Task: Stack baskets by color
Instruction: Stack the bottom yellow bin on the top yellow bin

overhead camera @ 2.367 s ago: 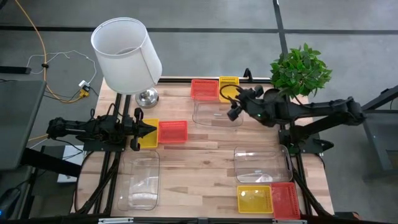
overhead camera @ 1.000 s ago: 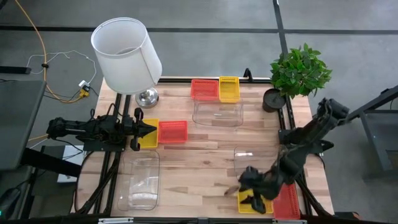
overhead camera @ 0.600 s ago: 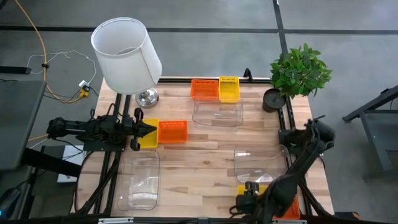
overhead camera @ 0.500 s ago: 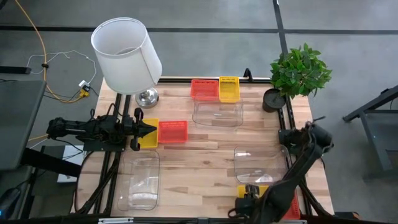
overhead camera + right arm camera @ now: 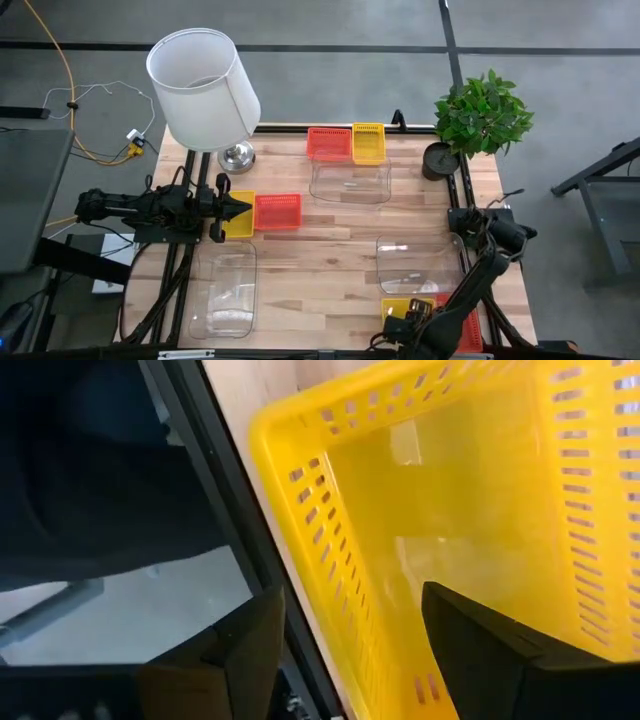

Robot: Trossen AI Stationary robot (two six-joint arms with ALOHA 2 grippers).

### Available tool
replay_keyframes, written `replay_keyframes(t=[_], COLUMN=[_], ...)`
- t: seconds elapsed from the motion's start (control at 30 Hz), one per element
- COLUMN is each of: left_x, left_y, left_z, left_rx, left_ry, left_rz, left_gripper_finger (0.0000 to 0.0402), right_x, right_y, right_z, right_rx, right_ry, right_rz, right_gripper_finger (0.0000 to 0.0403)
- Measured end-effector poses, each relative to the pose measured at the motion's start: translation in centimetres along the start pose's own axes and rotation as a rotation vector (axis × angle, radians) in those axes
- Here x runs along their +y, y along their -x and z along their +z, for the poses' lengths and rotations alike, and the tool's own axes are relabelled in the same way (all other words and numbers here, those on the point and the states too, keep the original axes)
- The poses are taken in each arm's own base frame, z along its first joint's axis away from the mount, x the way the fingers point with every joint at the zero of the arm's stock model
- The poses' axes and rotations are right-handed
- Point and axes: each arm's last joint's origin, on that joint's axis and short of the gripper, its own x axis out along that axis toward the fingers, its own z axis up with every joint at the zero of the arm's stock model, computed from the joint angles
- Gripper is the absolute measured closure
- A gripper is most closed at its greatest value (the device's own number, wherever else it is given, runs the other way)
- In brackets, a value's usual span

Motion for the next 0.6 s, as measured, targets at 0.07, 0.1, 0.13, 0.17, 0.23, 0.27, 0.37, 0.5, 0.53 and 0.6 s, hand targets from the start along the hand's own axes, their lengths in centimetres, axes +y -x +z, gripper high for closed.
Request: replay_keyframes(t=[0.07, 0.1, 0.13, 0.17, 0.23, 0.27, 0.37, 0.5, 0.53, 0.6], left_x=[0.0, 0.0, 0.0, 0.0, 0.0, 0.0, 0.0, 0.0, 0.0, 0.0], left_y=[0.0, 0.0, 0.0, 0.0, 0.0, 0.0, 0.0, 0.0, 0.0, 0.0], left_z=[0.0, 0.0, 0.0, 0.0, 0.0, 0.0, 0.0, 0.0, 0.0, 0.0], left_rx=[0.0, 0.0, 0.0, 0.0, 0.0, 0.0, 0.0, 0.0, 0.0, 0.0], left_ry=[0.0, 0.0, 0.0, 0.0, 0.0, 0.0, 0.0, 0.0, 0.0, 0.0], left_rz=[0.0, 0.0, 0.0, 0.0, 0.0, 0.0, 0.0, 0.0, 0.0, 0.0], left_gripper_finger=[0.0401, 0.0401, 0.0401, 0.0401, 0.0401, 0.0401, 0.0401, 0.0401, 0.0401, 0.0401], right_x=[0.0, -0.1, -0.1, -0.1, -0.1, -0.1, 0.1, 0.2, 0.2, 0.2], right_y=[0.0, 0.0, 0.0, 0.0, -0.1, -0.2, -1.0, -2.0, -2.1, -2.3], right_z=[0.0, 0.0, 0.0, -0.1, -0.2, -0.2, -0.3, -0.4, -0.4, -0.4], right_rx=[0.0, -0.004, -0.011, -0.022, -0.042, -0.042, -0.017, 0.024, 0.029, 0.029], right_ry=[0.0, 0.003, 0.012, 0.024, 0.032, 0.033, 0.028, 0.019, 0.019, 0.018], right_rz=[-0.002, -0.007, -0.016, -0.024, -0.032, -0.035, -0.045, -0.056, -0.059, -0.063], right_gripper_finger=[0.0178, 0.0178, 0.0178, 0.0178, 0.0178, 0.0178, 0.0178, 0.0184, 0.019, 0.0208])
